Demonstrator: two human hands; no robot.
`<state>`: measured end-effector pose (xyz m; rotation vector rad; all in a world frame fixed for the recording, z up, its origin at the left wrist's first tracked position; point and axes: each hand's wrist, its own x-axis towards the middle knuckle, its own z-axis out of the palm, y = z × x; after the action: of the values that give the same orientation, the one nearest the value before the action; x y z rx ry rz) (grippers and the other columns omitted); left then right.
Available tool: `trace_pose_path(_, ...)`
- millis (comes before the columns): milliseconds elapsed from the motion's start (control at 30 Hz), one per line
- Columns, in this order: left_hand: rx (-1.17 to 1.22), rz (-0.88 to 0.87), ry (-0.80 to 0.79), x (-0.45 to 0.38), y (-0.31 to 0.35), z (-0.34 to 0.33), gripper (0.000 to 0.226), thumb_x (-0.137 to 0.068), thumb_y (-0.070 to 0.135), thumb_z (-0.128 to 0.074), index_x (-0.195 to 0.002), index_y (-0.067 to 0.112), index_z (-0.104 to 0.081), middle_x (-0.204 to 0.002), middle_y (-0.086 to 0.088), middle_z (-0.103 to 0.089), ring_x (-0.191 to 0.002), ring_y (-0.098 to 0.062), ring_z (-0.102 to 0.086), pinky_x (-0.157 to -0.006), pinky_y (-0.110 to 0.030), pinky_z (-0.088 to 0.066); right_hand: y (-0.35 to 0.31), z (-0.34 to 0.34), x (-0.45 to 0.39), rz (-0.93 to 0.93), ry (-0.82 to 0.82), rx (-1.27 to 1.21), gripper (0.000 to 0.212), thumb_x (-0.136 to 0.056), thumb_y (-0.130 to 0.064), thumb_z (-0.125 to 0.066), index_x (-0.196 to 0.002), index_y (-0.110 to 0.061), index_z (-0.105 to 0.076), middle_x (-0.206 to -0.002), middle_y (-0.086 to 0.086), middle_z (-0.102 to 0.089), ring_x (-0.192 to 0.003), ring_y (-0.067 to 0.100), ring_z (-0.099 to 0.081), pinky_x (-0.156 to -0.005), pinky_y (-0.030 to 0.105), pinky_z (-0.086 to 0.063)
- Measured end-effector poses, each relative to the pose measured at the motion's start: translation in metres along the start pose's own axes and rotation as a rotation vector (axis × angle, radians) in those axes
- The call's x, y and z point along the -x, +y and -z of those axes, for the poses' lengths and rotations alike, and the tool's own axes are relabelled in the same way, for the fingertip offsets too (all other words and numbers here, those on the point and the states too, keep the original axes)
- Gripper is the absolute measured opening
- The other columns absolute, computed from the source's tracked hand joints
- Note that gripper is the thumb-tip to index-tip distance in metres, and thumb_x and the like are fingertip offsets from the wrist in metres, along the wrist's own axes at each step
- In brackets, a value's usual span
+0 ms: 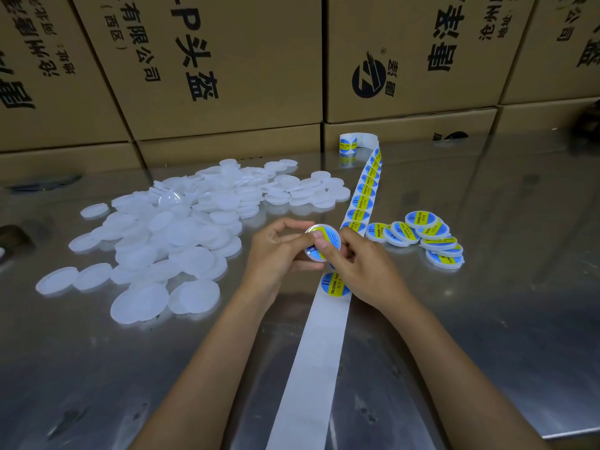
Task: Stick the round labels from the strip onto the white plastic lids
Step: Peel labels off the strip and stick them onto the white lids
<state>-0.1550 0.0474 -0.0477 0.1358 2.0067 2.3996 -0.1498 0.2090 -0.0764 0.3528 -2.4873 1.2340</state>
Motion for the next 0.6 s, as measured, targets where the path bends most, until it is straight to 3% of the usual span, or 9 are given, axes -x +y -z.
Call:
trace_pose_path(67,-0.008,-0.007,-0.016,0.0003,0.0003,0.0012,0.019,-0.085,0.011,-0.079,-0.102,0.008,-0.070,-0.089,-0.015,-0.077,-0.081,-0.031,-0.076,-0.060,-0.030,-0.061,-0.0012,0.0005,0.0010,0.011,0.023,0.043,0.062,-0.087,-0.073,-0.038,-0.070,-0.014,-0.038,-0.060,0.006,-0.047,-0.055,0.017,-0.044,-0.053,0.033,-0.036)
trace_pose_path(167,-0.006,-0.013,-0.044,0.0009,0.0011,0.0008,0.025,-0.083,0.015,-0.080,-0.104,0.007,-0.068,-0.090,-0.015,-0.077,-0.081,-0.031,-0.076,-0.060,-0.029,-0.060,-0.0004,0.0017,0.0010,0.032,0.078,0.106,0.055,-0.094,-0.065,-0.035,-0.067,-0.016,-0.035,-0.058,0.006,-0.048,-0.056,0.021,-0.047,-0.054,0.042,-0.040)
trace_pose_path(333,-0.048,-0.022,-0.089,0.0014,0.0020,-0.0007,0.023,-0.086,0.016,-0.077,-0.099,0.005,-0.062,-0.091,-0.014,-0.077,-0.081,-0.029,-0.076,-0.059,-0.028,-0.060,0.0043,-0.0008,-0.0007,0.028,0.162,0.157,0.041,-0.102,-0.050,-0.036,-0.066,-0.033,-0.042,-0.055,-0.017,-0.055,-0.055,0.012,-0.048,-0.053,0.033,-0.031)
trace_pose_path(500,-0.078,0.013,-0.299,0.0011,0.0027,0.0002,0.044,-0.086,0.005,-0.075,-0.126,0.017,-0.061,-0.105,-0.017,-0.075,-0.088,-0.031,-0.074,-0.071,-0.030,-0.060,0.0083,0.0005,-0.0033,-0.047,0.241,0.116,0.041,-0.102,-0.049,-0.036,-0.073,-0.025,-0.054,-0.054,-0.007,-0.048,-0.065,0.022,-0.055,-0.058,0.034,-0.038)
trace_pose_path(600,-0.082,-0.011,-0.219,0.0010,0.0027,-0.0001,0.045,-0.082,0.001,-0.079,-0.122,0.016,-0.066,-0.100,-0.015,-0.076,-0.086,-0.031,-0.075,-0.069,-0.028,-0.060,0.0061,0.0004,-0.0022,-0.066,0.171,0.012,0.042,-0.103,-0.052,-0.034,-0.068,-0.037,-0.053,-0.055,-0.010,-0.052,-0.061,0.011,-0.052,-0.058,0.034,-0.038)
